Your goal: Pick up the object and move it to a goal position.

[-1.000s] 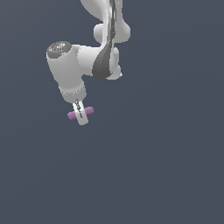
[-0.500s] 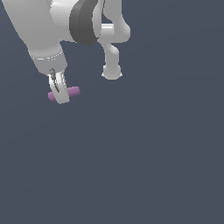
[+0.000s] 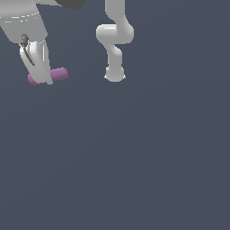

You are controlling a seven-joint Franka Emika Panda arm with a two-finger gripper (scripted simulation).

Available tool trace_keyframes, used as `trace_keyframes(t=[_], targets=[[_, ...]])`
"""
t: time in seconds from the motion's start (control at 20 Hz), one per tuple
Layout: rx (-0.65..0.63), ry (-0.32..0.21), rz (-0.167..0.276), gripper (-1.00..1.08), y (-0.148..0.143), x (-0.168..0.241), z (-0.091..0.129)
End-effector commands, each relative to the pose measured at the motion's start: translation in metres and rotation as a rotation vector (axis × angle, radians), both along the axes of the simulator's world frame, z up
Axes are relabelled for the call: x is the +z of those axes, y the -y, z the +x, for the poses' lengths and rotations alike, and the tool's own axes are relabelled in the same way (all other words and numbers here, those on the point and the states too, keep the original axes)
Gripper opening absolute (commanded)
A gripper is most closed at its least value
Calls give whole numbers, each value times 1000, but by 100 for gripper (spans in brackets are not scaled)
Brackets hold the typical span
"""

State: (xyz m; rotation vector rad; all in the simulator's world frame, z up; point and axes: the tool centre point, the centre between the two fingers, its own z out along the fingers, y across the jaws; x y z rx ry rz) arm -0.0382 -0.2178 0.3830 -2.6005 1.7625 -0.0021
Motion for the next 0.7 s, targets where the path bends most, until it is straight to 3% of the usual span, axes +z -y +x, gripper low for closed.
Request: trace_keyframes(t=[0.0,0.65], targets=[[1,-1,0,-100,5,13,0],[2,-1,1,-100,12,32,2]])
